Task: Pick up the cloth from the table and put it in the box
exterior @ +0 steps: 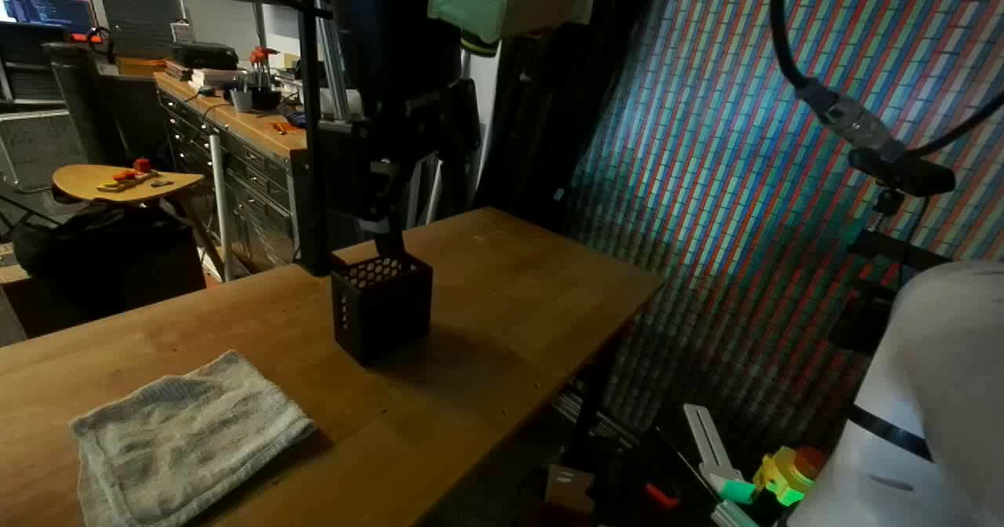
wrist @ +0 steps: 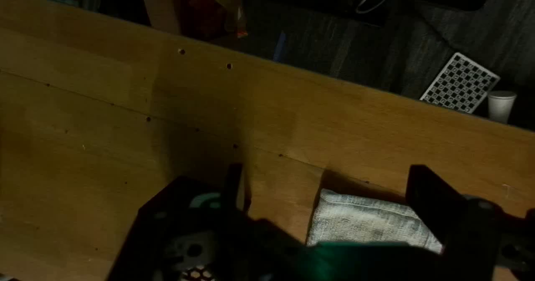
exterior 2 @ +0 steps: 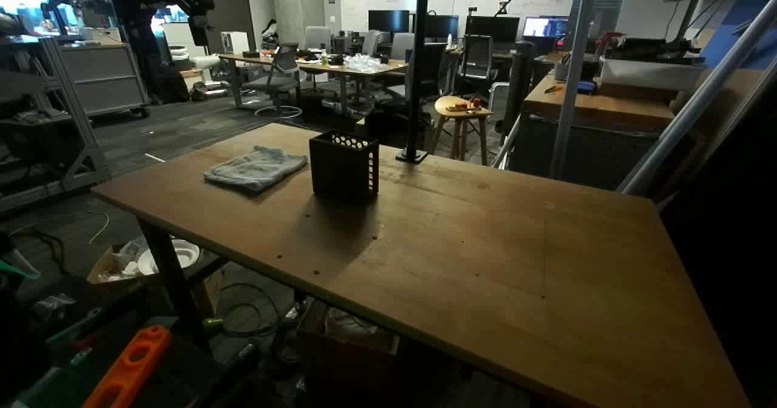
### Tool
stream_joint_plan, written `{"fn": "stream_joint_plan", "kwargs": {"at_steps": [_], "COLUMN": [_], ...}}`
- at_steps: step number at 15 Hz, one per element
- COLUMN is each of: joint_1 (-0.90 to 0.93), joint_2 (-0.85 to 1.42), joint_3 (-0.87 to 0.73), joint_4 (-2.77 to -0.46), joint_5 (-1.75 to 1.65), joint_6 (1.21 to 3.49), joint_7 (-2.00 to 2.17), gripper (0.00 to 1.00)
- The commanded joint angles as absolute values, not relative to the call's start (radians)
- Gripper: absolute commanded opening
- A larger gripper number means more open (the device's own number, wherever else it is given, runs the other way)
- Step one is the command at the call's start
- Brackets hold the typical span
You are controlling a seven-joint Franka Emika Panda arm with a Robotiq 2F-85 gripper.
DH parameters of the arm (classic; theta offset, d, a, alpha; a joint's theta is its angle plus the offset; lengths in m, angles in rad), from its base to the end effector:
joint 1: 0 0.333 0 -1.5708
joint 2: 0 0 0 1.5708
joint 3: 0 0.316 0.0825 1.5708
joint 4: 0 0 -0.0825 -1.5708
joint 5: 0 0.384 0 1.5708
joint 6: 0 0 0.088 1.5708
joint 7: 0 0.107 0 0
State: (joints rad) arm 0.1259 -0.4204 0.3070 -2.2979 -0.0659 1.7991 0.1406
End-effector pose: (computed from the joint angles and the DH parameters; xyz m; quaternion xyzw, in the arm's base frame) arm 0.3795 0.1799 0.4966 0.9848 0.1383 -0.0213 0.1029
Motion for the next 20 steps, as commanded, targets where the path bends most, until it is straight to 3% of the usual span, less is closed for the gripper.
{"fn": "stream_joint_plan", "kwargs": {"at_steps": [1,20], "joint_1": [0.152,0.160], "joint_2": [-0.417,-0.364], "joint_3": [0.285,0.296], "joint_4": [-2.292,-2.256], "joint_5": [-0.075,-0.078], "joint_6": [1.796,1.854], "joint_7": [0.150,0.157], "gripper": [1.00,1.00]}}
